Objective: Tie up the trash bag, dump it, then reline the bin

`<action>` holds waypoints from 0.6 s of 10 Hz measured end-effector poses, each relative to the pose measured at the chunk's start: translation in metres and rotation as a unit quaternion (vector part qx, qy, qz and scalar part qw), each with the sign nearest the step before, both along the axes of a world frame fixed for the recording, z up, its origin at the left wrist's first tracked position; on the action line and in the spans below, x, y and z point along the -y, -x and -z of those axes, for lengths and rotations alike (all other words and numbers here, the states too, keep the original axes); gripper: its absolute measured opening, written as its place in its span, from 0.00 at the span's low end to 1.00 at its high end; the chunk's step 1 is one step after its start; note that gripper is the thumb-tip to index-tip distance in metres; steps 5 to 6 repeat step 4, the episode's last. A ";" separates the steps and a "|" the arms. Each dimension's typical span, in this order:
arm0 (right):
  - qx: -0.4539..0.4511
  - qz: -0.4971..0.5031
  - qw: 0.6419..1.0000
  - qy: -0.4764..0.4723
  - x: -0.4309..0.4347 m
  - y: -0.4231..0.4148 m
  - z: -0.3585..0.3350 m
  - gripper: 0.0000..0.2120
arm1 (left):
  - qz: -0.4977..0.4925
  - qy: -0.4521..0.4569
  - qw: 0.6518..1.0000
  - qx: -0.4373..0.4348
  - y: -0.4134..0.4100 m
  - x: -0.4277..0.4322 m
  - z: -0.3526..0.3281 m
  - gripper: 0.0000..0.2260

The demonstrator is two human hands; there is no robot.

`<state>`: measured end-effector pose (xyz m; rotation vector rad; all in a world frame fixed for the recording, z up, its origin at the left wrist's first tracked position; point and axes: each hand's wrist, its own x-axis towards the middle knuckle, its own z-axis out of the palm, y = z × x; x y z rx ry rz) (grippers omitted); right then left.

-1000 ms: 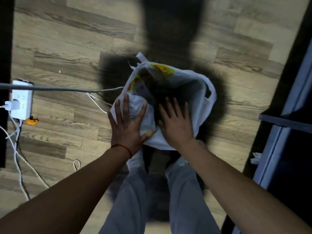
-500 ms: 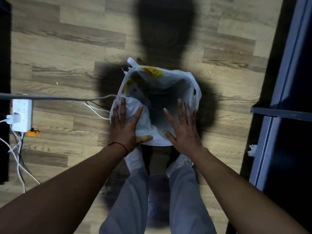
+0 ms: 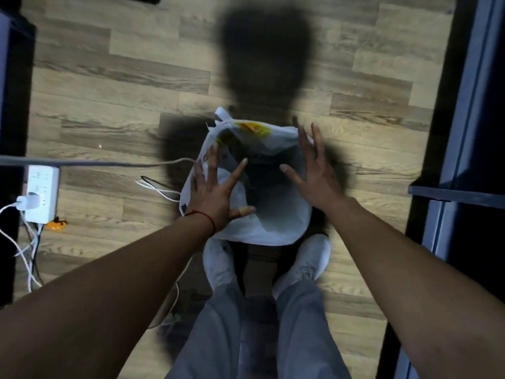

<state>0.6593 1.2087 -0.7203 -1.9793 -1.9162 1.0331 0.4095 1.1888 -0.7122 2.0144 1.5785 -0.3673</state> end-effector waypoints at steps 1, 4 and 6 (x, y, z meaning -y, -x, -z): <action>0.001 -0.007 1.000 0.021 0.003 -0.003 -0.003 0.44 | 0.000 -0.001 1.000 -0.009 0.003 0.003 0.002 0.45; 0.109 -0.056 0.983 0.138 0.039 0.000 -0.118 0.40 | -0.042 0.033 0.999 -0.004 -0.005 0.008 -0.117 0.37; 0.109 -0.056 0.983 0.138 0.039 0.000 -0.118 0.40 | -0.042 0.033 0.999 -0.004 -0.005 0.008 -0.117 0.37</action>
